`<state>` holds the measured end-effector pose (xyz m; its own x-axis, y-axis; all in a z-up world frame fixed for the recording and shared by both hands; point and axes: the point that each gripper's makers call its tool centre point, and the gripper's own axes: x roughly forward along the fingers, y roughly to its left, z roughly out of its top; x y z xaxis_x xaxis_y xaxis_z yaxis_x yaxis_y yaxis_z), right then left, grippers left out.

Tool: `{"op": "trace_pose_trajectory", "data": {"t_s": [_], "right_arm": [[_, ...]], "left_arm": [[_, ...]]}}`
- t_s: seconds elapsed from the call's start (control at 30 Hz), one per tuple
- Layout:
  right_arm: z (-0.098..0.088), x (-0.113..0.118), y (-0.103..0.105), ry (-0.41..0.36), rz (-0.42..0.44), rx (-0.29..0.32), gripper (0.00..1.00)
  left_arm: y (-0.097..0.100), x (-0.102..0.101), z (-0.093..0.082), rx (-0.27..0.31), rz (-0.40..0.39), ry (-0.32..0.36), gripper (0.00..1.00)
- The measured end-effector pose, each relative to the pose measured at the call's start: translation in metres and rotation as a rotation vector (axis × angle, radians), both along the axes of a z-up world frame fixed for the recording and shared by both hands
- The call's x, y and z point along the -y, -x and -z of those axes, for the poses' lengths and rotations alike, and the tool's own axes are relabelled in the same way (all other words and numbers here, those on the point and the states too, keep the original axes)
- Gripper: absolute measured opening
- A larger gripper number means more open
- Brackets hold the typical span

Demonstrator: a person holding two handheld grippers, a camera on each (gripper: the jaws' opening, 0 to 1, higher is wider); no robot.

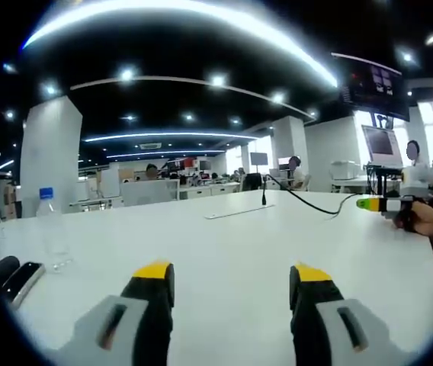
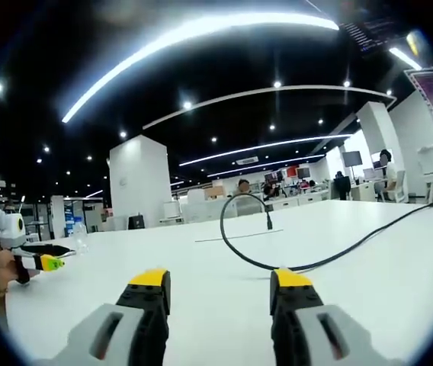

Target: Locate the USB plug end of the data cable currently connected to the USB port on the desk. Grip the plug, withdraw it from the port, and place it onto the desktop.

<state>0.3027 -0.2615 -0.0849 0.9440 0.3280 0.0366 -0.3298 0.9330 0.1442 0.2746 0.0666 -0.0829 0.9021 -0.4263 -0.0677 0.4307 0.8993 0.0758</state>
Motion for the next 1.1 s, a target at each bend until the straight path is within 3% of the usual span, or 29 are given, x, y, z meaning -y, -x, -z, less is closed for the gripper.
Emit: {"op": "trace_pose_trajectory", "data": {"t_s": [1.1], "right_arm": [[0.0015,-0.0004,0.0017,0.005,0.004,-0.005,0.53]], "left_arm": [[0.0017,-0.0028,-0.0012,0.007,-0.011,-0.004,0.61]]}}
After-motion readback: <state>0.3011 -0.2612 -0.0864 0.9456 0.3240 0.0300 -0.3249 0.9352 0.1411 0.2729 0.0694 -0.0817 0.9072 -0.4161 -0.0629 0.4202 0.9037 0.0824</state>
